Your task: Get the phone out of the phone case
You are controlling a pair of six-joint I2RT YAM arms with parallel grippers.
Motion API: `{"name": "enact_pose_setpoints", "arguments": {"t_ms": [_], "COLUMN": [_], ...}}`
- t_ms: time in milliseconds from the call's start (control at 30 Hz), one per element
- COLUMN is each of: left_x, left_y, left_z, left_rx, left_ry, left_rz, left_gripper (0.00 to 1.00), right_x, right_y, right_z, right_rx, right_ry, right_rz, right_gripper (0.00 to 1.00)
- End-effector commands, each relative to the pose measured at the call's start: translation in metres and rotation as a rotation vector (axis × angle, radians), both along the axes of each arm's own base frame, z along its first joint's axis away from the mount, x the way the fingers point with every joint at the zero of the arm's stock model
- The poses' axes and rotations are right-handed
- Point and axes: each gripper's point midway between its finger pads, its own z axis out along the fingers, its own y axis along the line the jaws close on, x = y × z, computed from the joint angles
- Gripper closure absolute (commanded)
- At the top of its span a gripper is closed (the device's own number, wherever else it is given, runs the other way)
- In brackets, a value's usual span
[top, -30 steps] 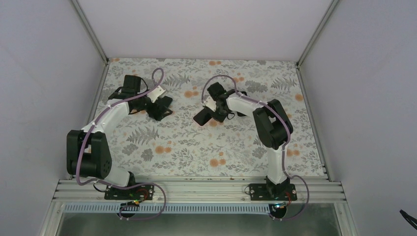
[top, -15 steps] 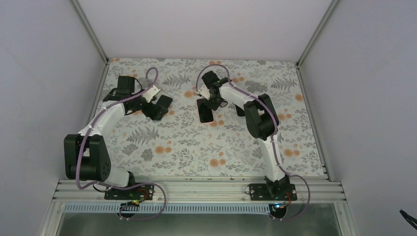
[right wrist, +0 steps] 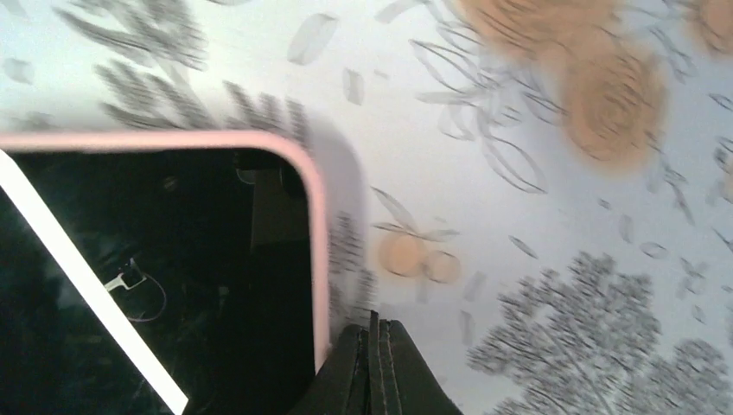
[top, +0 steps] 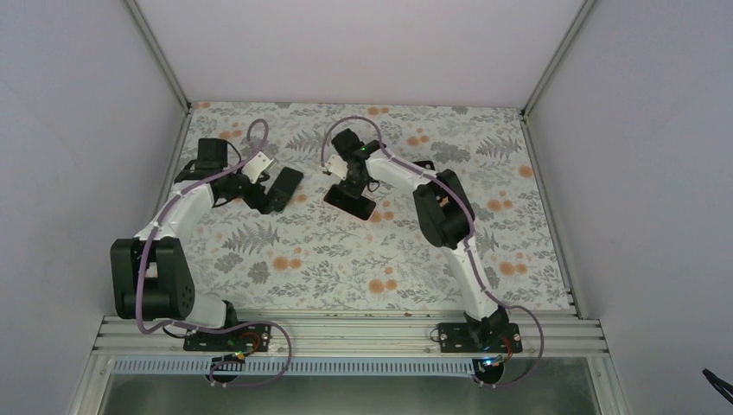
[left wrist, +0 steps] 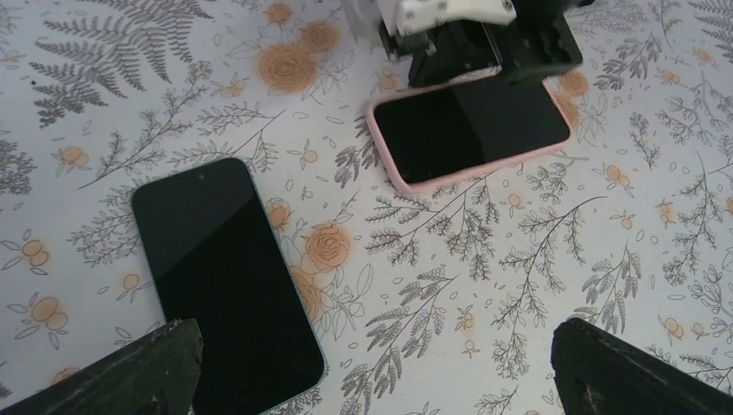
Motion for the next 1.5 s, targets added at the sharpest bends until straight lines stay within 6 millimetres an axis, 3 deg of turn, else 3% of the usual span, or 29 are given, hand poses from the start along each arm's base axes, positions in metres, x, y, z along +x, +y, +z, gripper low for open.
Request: {"name": "enact_pose_setpoints", "arguments": {"t_ms": [0,100,167,300,333,400,700,1200,1467], "left_x": [-0.004,-0.005,-0.005,-0.005,-0.005,-0.005,-0.004,-0.004,-0.007], "left_y": [0.002,0.006,0.008,0.011,0.011,0.011,0.011,0.012,0.012], "left_z": [0.014,0.016,0.017,0.019,0.020,0.020,0.023,0.019,0.016], "left_rx": [-0.031,-0.032,-0.036,-0.051,-0.055,-0.065,-0.073,-0.073,-0.078], "left_ry": [-0.050,-0.055,-0.058,-0.059,-0.059,-0.058,-0.064,-0.061,-0.057], "left_rz": [-0.025,-0.018,-0.017,-0.013,-0.012,-0.012,-0.004,0.012,0.002], "left_gripper": [0.00,0.00,0.00,0.00,0.00,0.00,0.00,0.00,0.00], "right_x": [-0.023,-0.006,0.001,-0.016,-0.029,-0.052,-0.102,-0.104,-0.098], "right_y": [0.016,0.012,0.011,0.011,0.010,0.007,0.005,0.018,0.019], "right_z": [-0.014,0.004,0.034,0.069,0.073,0.074,0.070,0.022,0.016], "right_rx": [-0.008,-0.013,0.044,0.103,0.101,0.102,0.155,0.152,0.142], "right_ry": [0.062,-0.033,-0.071,-0.034,-0.003,0.044,0.143,0.218,0.216], "right_rz": [0.051,0.006,-0.003,0.085,0.153,0.271,0.502,0.519,0.519], "right_gripper": [0.96,0.93,0.69,0.05,0.01,0.00,0.00,0.00,0.00]}}
